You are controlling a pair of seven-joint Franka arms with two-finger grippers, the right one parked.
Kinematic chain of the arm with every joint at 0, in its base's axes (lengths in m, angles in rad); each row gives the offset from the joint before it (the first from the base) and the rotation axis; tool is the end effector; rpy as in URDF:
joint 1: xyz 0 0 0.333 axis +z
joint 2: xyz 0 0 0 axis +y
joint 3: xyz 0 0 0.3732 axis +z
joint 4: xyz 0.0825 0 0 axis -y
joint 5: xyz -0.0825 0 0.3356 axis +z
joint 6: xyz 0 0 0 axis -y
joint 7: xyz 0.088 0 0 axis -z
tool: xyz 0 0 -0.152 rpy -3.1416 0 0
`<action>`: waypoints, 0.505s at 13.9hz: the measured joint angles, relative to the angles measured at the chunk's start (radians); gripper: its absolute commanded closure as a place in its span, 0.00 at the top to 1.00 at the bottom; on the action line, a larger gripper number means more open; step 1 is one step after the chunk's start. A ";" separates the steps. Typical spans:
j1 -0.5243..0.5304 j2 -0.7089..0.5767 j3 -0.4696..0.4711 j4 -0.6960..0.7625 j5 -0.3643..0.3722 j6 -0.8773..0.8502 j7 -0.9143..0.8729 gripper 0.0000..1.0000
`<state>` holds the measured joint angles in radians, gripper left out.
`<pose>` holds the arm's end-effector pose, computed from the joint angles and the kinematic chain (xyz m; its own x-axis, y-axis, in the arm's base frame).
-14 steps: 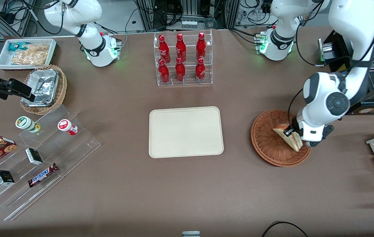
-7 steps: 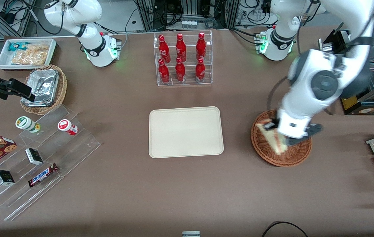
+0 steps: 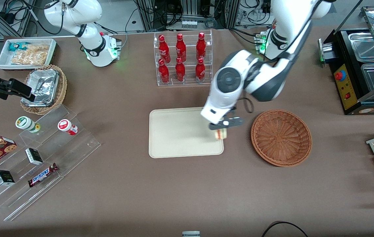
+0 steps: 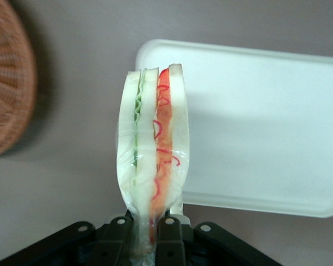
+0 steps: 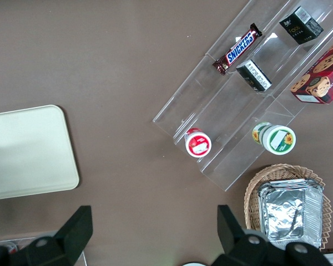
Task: Place sandwich from basket to tray
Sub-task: 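Carry the sandwich with the left gripper over the cream tray, then lower the sandwich onto the tray and open the left gripper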
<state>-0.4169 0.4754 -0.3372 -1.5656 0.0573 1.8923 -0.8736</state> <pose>0.4956 -0.4115 0.3985 0.9801 0.1239 -0.1548 0.1209 -0.9922 -0.0288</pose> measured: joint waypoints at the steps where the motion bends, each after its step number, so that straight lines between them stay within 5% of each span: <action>1: -0.030 0.039 0.000 0.027 0.005 0.005 -0.006 0.08; 7: -0.151 0.210 0.004 0.073 0.041 0.200 -0.025 0.09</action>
<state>-0.5679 0.6854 -0.3327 -1.4928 0.0987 2.0926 -0.8988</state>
